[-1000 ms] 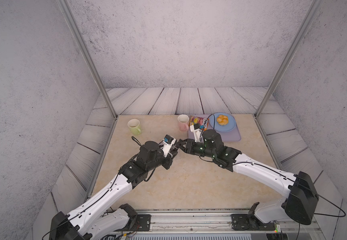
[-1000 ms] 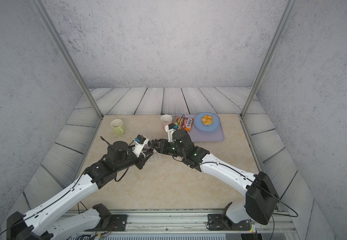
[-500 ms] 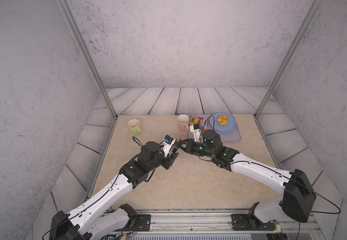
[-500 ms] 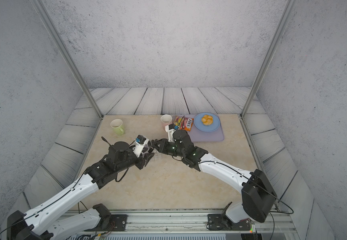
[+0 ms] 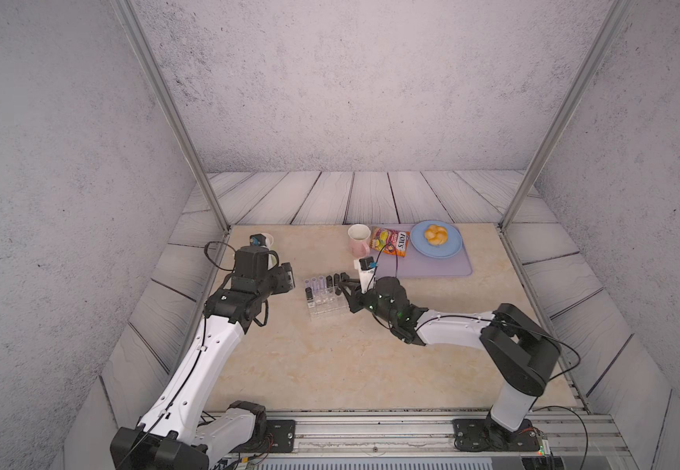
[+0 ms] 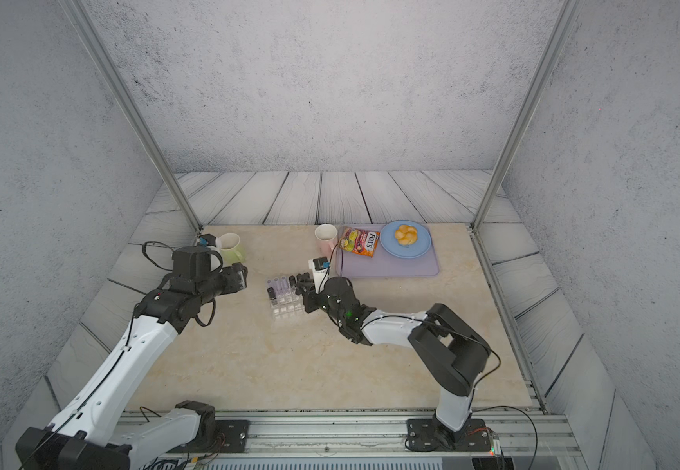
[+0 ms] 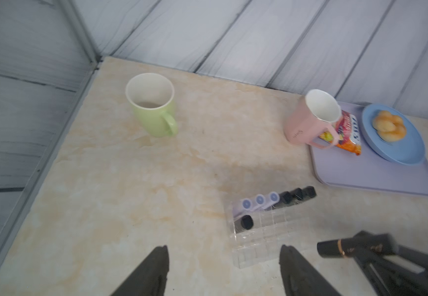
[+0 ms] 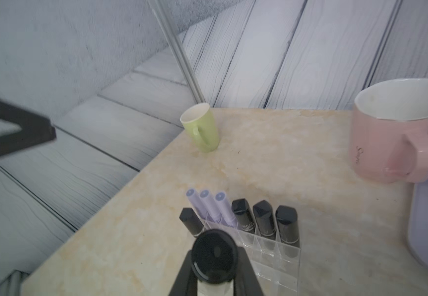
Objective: Arrange the lipsticks in the organizer
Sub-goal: Place the lipstick in the storage box.
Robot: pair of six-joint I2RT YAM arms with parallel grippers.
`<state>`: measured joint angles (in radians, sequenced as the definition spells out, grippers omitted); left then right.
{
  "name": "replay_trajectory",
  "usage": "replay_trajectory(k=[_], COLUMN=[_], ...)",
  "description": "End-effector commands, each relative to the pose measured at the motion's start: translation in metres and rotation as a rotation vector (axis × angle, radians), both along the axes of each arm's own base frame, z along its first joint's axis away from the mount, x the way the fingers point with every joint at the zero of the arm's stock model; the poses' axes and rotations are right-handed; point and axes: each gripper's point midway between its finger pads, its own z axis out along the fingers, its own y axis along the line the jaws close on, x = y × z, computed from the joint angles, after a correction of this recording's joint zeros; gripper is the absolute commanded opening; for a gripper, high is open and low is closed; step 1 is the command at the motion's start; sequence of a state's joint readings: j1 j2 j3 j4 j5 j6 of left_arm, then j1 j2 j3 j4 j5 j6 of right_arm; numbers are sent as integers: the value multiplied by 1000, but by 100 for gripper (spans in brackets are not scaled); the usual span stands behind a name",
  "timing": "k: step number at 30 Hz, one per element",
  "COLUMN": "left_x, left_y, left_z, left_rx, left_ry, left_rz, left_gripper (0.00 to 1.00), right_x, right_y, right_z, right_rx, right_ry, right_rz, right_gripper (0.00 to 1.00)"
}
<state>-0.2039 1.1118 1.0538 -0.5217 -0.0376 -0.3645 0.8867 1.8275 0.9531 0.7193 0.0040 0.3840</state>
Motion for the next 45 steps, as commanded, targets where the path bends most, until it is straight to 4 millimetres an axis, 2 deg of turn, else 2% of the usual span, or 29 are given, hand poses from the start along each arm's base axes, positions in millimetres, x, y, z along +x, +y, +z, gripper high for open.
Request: replay_trajectory(k=[1,5,8,15,21,36,38,41,43,45], left_x=[-9,-11,-11,-10,-11,-10,-10,-11,-12,-11], left_y=[18,23,24,24,23,17,17,18,19,20], left_z=[-39,-62,-64,-62,-61,-55,-53,-51,-48,-44], left_rx=[-48,-166,-176,-179,-180,-210,-214,-210,-205,-201], left_ry=[144,180,183,176,172,163,162,158,155,148], left_rz=[101,137,132,123,113,96,93,97,100,102], left_gripper=[74,73,73,73,72,72,71,71,71,72], right_x=[5,10,11,23,27,37,37,37,36,35], right_y=[29,47,59,72,74,66,67,65,63,60], right_z=[32,12,1,-22,-42,-75,-75,-65,-48,-28], right_rx=[-1,-56,-65,-108,-137,-232,-234,-217,-195,-175], right_ry=[-231,-224,-207,-187,-161,-112,-108,-109,-119,-126], right_rz=[35,63,85,79,72,22,23,15,9,-6], right_gripper=[5,5,5,4,4,4,8,33,45,52])
